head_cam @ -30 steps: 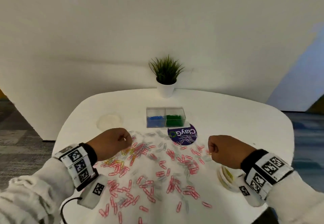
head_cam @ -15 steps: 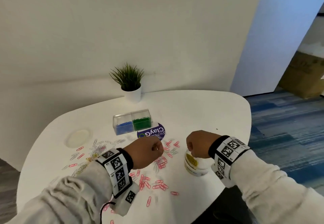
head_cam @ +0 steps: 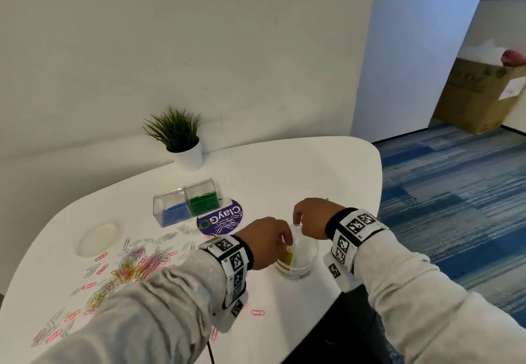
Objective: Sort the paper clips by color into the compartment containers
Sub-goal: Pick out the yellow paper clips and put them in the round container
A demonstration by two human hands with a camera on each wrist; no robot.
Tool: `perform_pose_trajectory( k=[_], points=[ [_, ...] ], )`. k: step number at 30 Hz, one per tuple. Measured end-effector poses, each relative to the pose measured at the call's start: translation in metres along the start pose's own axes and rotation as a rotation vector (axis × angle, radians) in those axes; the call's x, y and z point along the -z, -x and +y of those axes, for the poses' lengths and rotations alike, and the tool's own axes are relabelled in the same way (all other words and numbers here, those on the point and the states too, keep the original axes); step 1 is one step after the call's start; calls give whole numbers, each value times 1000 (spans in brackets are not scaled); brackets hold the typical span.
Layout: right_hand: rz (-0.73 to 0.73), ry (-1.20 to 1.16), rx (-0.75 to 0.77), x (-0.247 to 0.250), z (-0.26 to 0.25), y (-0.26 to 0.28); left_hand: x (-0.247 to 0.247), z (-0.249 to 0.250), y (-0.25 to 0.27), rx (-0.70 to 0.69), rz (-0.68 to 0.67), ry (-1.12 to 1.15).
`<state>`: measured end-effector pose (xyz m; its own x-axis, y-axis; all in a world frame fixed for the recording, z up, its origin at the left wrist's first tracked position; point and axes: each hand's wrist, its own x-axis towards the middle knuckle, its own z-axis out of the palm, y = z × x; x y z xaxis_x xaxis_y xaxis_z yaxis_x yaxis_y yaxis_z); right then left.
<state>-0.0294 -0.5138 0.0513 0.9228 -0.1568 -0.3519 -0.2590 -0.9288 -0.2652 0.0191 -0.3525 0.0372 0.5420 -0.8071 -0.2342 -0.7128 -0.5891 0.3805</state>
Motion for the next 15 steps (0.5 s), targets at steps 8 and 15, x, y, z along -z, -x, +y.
perform_pose_trajectory(
  k=[8, 15],
  points=[
    [-11, -87, 1, 0, 1, -3, -1, 2, -2, 32, -63, -130],
    [4, -29, -20, -3, -1, 0, 21, -23, 30, -28, 118, -94]
  ],
)
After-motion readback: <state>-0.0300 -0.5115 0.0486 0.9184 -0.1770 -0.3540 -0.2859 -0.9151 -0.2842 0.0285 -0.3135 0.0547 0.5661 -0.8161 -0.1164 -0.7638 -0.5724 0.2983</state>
